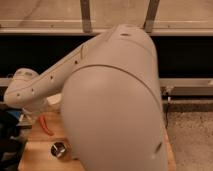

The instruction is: Place pepper in tray

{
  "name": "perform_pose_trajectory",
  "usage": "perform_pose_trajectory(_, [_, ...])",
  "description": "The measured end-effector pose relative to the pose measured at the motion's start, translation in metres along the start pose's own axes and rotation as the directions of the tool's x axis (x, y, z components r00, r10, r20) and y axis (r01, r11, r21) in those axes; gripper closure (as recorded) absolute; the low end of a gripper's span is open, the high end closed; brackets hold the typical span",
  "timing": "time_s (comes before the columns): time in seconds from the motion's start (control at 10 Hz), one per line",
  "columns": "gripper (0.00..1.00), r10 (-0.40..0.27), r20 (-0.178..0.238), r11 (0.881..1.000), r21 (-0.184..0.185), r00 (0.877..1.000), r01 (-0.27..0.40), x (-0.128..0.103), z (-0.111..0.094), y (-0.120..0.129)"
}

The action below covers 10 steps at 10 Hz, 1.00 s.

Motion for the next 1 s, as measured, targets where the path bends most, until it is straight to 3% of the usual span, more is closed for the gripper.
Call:
perform_pose_trajectory(0.3, [0.34,-0.049,-0.024,0.998,-0.04,0.999,0.048,-0.008,0.029,0.01])
perform_pose_trajectory(0.8, [0.34,-0.036,-0.028,0.998,-0.047,0.999,0.034,-0.008,0.033,0.008])
perform_pose_trajectory(1.0, [0.34,-0.023,-0.052,0.997,-0.073,0.998,0.02,-0.01,0.057,0.006])
